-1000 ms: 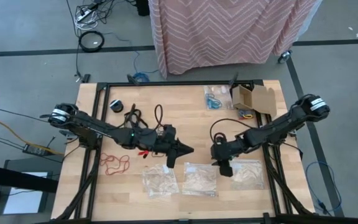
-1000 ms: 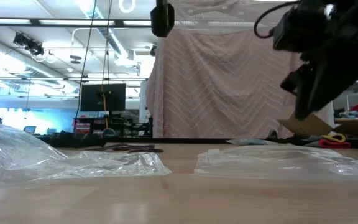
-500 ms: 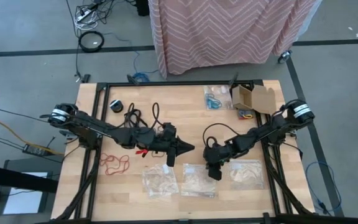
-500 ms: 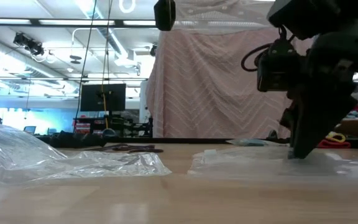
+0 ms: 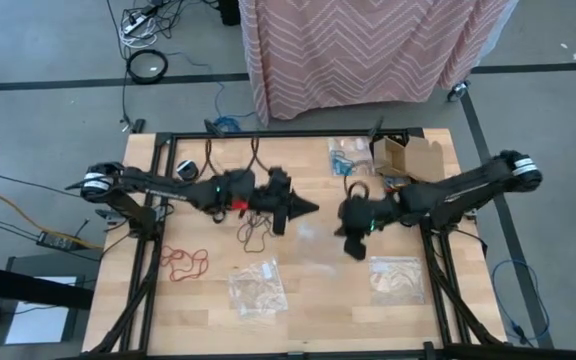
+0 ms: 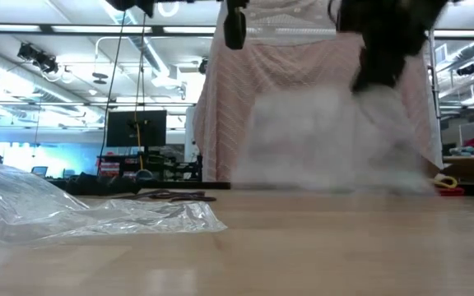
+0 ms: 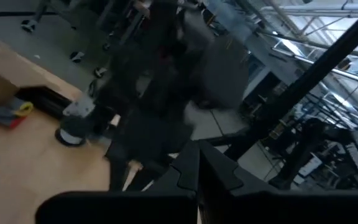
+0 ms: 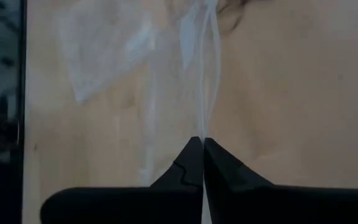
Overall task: Sort rubber bands
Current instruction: Open the bottom center transparent zip bag
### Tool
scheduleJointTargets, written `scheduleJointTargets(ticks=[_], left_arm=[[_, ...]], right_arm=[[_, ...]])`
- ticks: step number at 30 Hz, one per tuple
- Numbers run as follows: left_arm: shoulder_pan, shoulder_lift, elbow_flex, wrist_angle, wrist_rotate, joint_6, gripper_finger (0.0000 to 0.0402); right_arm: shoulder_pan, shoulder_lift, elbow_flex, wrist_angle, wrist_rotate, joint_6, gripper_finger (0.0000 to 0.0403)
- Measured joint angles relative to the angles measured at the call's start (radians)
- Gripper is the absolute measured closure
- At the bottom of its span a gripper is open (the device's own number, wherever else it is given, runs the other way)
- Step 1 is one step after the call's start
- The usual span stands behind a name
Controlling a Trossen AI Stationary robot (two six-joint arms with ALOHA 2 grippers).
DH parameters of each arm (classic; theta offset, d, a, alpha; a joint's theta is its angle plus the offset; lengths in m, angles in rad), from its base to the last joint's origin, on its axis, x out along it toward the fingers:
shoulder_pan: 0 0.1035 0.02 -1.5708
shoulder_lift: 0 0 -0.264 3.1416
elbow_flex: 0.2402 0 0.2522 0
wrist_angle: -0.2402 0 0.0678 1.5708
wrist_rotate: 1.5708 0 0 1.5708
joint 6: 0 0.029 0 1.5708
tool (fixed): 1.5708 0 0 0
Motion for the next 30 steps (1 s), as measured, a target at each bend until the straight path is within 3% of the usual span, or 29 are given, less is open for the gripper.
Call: scheduleJointTargets(ticks=[4,9,12,21,30], left_arm=[[0.118,0.000,0.089,-0.148,0.126,0.108,0.0389],[0.276,0.000,0.243,-0.523,0.279,0.335,0.0386],[0.352,0.000,0.313,-0.661,0.346,0.451,0.0371],[0.508,-0.003,0.346,-0.829,0.545,0.498,0.0275],[0.523,0.006,0.344,-0.854,0.566,0.547,0.0223]], right_arm=[[-0.081,-0.059,0.082,-0.137,0.030,-0.071,0.0403],[-0.167,-0.089,0.156,-0.195,0.086,-0.096,0.0403],[-0.210,-0.085,0.182,-0.190,0.099,-0.108,0.0403],[-0.256,-0.064,0.187,-0.131,0.129,-0.130,0.0403],[-0.269,-0.054,0.242,-0.102,0.138,-0.218,0.0403]])
